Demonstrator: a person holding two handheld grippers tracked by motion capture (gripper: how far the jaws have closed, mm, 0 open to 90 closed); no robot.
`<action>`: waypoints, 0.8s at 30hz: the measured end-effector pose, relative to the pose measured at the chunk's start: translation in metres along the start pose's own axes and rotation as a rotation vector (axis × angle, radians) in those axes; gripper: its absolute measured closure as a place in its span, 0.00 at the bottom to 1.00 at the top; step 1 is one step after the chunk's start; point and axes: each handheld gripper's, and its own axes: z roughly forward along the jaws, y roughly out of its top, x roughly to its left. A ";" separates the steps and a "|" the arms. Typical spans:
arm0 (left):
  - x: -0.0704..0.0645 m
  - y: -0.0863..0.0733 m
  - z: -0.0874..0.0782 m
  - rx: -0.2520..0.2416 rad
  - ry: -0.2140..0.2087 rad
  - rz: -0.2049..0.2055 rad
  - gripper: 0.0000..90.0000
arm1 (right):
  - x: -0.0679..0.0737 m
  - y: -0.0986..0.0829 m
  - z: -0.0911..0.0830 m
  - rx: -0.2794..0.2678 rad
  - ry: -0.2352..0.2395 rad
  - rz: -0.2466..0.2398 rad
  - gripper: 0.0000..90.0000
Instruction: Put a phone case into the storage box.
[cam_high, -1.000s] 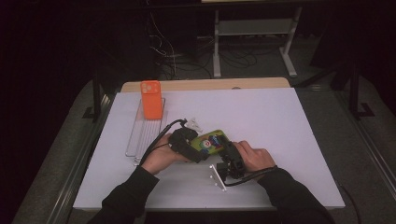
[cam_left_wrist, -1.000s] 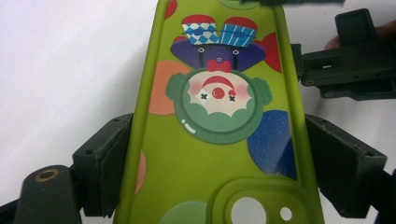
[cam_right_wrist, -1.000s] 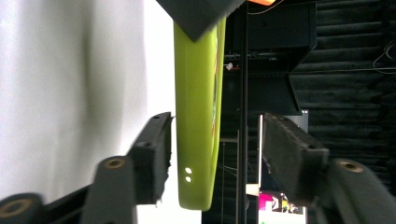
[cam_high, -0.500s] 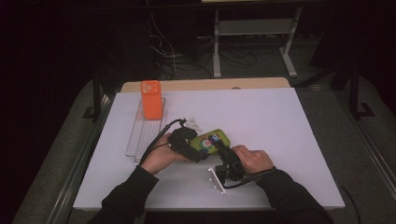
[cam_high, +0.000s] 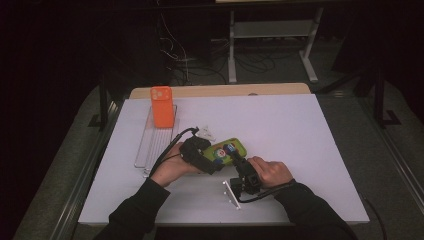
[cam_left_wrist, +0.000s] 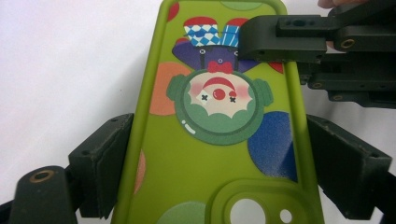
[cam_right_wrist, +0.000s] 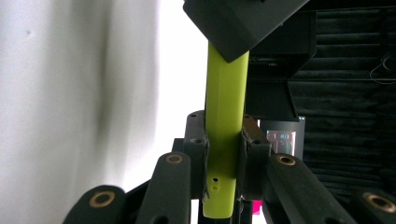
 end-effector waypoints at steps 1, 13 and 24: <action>0.000 0.000 0.000 0.004 0.001 0.006 0.13 | -0.001 0.000 0.000 -0.003 -0.003 0.003 0.84; 0.006 -0.002 -0.014 -0.008 -0.005 0.027 0.02 | -0.005 -0.008 0.003 0.012 0.006 0.091 0.84; 0.014 -0.005 -0.026 -0.045 0.008 -0.001 0.02 | -0.015 -0.025 0.007 0.051 0.098 0.282 0.84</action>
